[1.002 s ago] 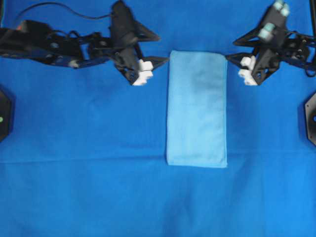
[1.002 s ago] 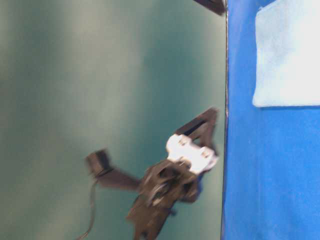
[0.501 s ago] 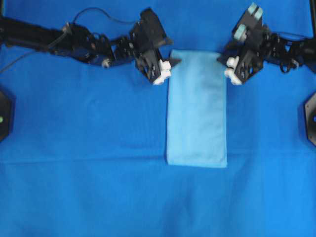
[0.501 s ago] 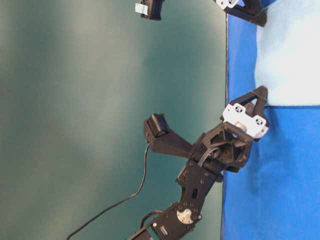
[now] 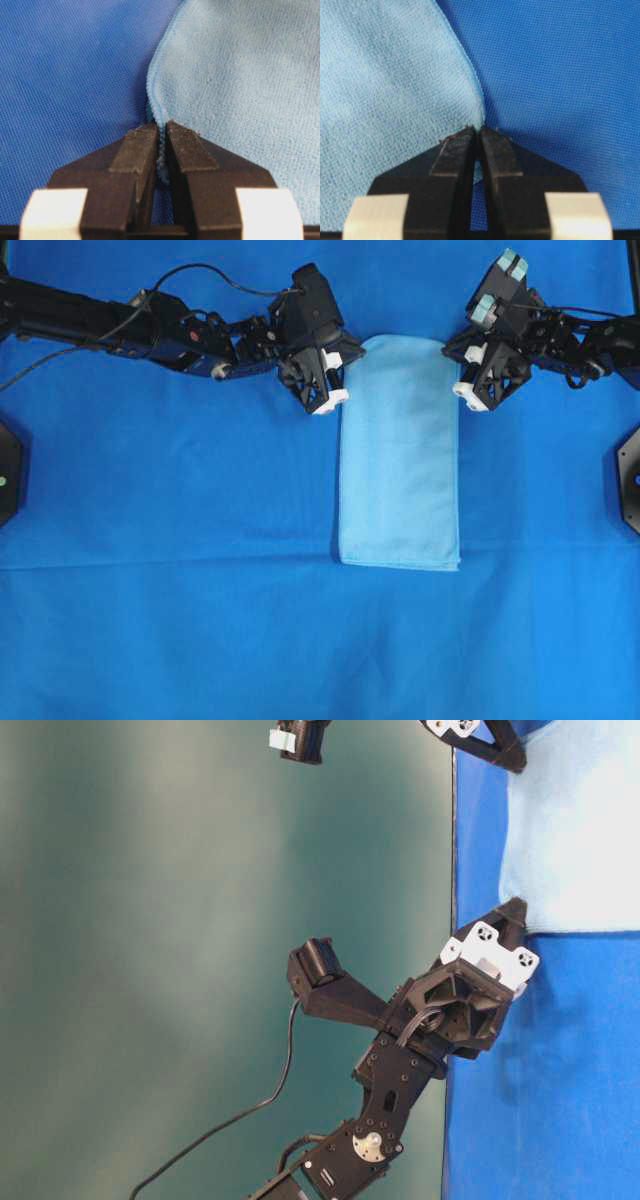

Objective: Fold a vertical towel.
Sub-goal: 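Close left and right grippers on the towel's top left and right corners, then lift the top edge and carry it down toward the bottom edge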

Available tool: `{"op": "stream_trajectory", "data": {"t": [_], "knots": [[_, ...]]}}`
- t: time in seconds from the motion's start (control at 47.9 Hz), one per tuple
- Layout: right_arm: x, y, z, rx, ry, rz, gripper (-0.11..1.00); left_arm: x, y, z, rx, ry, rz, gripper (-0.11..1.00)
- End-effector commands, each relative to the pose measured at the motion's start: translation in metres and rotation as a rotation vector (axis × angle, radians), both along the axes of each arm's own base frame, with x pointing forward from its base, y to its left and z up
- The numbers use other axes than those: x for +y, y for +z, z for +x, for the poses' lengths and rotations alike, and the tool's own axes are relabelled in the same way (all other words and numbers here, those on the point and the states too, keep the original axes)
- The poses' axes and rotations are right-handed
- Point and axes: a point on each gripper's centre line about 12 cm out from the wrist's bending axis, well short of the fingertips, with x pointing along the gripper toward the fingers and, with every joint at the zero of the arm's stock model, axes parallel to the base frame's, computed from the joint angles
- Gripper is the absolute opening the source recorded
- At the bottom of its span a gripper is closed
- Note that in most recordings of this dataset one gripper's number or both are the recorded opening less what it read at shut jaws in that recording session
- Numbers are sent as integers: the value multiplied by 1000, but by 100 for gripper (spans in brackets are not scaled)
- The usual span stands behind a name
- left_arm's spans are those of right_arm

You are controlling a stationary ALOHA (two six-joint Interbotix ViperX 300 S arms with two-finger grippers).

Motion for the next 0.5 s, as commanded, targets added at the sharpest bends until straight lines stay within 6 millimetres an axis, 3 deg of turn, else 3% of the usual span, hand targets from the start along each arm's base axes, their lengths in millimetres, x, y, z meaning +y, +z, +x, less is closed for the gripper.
{"op": "stream_trajectory", "data": {"t": [0.0, 0.188, 0.48], "knots": [[-3, 5, 3, -16, -1, -12, 4, 1, 11, 4, -18, 0, 4, 3], [-12, 13, 8, -40, -15, -31, 4, 6, 22, 3, -29, 10, 10, 3], [-35, 27, 14, -7, -26, -63, 4, 38, 34, -4, -52, 68, 36, 3]]}}
